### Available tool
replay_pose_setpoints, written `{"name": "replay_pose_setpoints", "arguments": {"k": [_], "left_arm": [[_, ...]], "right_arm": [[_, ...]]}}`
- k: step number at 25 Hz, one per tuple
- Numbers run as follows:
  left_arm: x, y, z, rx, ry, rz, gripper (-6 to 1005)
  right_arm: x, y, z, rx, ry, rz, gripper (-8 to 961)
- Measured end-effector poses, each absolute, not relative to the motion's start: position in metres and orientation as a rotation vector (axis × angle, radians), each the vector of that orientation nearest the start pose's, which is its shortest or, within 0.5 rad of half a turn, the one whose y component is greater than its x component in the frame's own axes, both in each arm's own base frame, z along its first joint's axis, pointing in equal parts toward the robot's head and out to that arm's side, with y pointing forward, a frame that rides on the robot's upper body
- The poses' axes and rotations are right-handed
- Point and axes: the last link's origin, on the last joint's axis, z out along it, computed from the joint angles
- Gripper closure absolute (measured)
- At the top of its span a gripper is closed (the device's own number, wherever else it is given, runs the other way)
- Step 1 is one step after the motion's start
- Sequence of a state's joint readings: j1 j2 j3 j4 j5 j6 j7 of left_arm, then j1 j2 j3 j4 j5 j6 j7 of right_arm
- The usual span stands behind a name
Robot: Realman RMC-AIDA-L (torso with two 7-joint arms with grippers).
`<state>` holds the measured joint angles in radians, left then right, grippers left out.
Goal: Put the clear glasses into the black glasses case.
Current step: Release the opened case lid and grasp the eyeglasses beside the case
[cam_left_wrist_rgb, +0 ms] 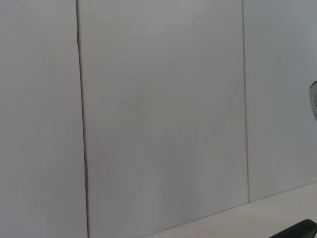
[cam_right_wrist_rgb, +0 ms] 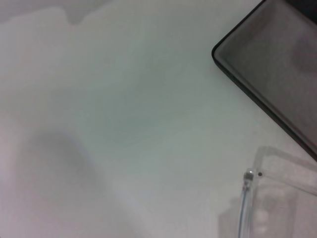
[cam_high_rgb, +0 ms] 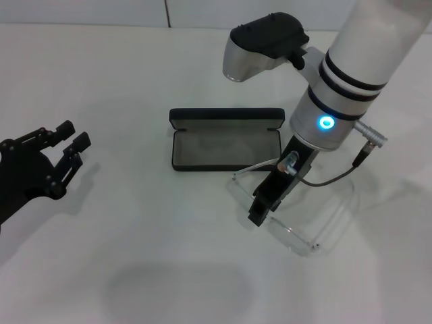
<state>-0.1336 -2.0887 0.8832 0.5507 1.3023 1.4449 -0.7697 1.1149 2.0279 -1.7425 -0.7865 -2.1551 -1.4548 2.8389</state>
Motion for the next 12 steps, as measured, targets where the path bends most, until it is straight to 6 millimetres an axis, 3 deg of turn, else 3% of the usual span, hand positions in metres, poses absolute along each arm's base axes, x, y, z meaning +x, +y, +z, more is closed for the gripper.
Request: {"name": "replay_pose_setpoints", "arguments": {"k": [12], "left_arm": [[-0.3372,0.2552,0.0112,-2.135,-0.396,-0.801,722]], "right_arm": [[0.0922,0.3634,-0.0974,-2.786,1.100,-0.713,579]]}}
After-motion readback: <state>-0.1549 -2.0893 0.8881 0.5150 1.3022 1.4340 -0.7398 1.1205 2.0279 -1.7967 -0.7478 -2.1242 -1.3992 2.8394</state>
